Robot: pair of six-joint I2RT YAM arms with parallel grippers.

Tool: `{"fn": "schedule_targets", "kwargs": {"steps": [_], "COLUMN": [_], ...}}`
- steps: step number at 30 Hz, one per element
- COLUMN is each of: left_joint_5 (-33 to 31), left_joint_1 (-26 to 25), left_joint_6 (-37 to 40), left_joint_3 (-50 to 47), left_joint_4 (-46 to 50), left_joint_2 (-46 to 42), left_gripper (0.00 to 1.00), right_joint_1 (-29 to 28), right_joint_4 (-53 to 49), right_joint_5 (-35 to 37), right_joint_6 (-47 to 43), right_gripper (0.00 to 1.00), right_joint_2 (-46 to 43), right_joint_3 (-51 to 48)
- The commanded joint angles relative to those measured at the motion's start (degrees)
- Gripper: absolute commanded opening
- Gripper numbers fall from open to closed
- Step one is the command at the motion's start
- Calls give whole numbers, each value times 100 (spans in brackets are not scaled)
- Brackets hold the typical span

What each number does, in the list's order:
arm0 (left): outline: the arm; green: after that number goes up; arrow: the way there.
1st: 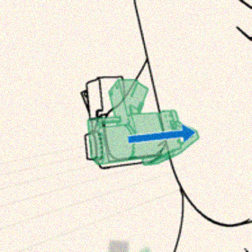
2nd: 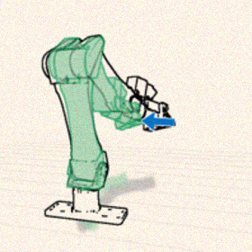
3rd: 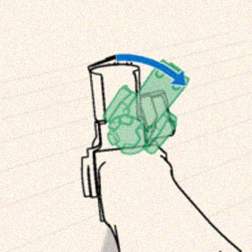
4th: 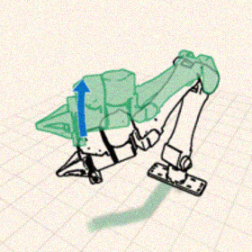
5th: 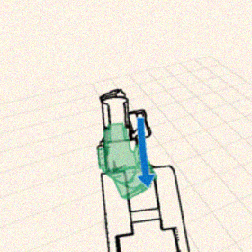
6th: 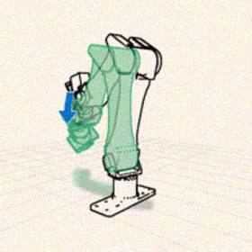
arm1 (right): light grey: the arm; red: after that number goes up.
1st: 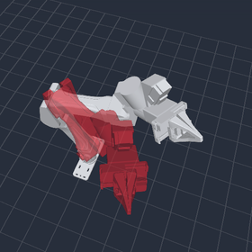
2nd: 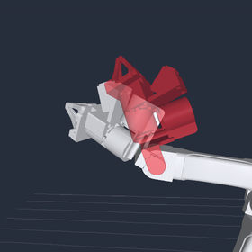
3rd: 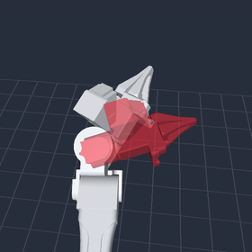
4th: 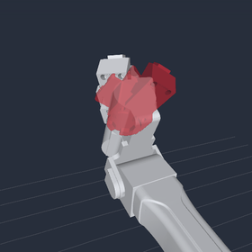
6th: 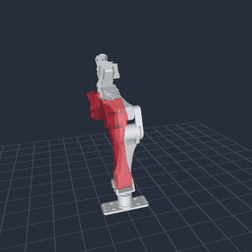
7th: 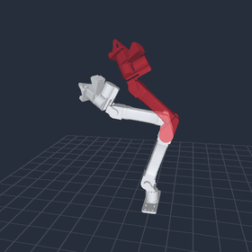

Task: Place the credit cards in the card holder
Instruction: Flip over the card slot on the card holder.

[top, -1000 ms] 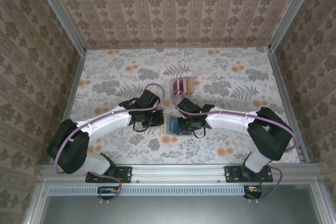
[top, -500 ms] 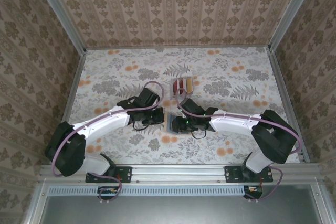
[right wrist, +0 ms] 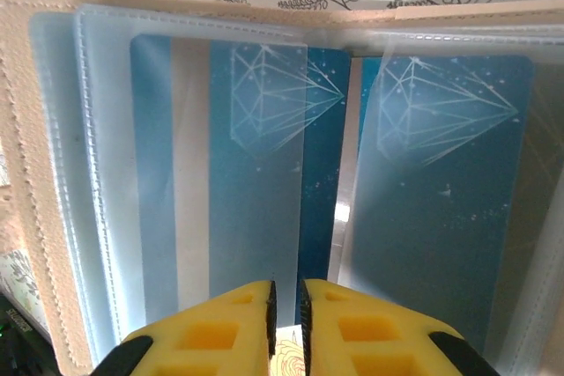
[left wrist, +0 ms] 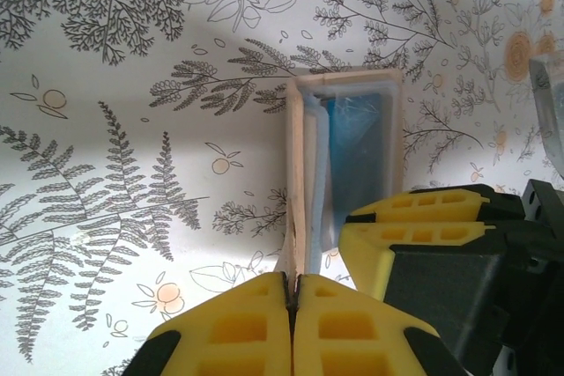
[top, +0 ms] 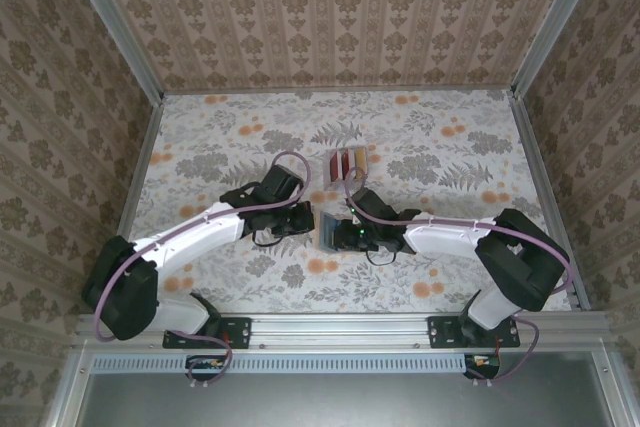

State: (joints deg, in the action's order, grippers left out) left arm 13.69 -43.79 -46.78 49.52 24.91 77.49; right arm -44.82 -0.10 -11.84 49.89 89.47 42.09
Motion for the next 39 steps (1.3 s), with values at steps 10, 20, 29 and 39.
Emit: {"fn": "schedule_targets", "kwargs": {"steps": [10, 20, 29, 39], "left_joint_5": [131, 113, 29, 72], "left_joint_1": [-181, -252, -138, -4], "left_joint_6": [-257, -281, -147, -173], "left_joint_3": [298, 358, 253, -1], "left_joint_4": [-142, -216, -99, -191], "left_joint_2": [-12, 124, 132, 120], "left_gripper": [4, 3, 3, 3], "right_joint_1": [92, 241, 368, 300], "right_joint_4": [336, 127, -225, -73], "right_joint_5": [-91, 8, 41, -373], "right_joint_6": [27, -81, -263, -304], "right_gripper": [18, 23, 28, 34], "right_joint_2": [423, -78, -754, -248], "right_joint_3": [48, -133, -215, 42]}}
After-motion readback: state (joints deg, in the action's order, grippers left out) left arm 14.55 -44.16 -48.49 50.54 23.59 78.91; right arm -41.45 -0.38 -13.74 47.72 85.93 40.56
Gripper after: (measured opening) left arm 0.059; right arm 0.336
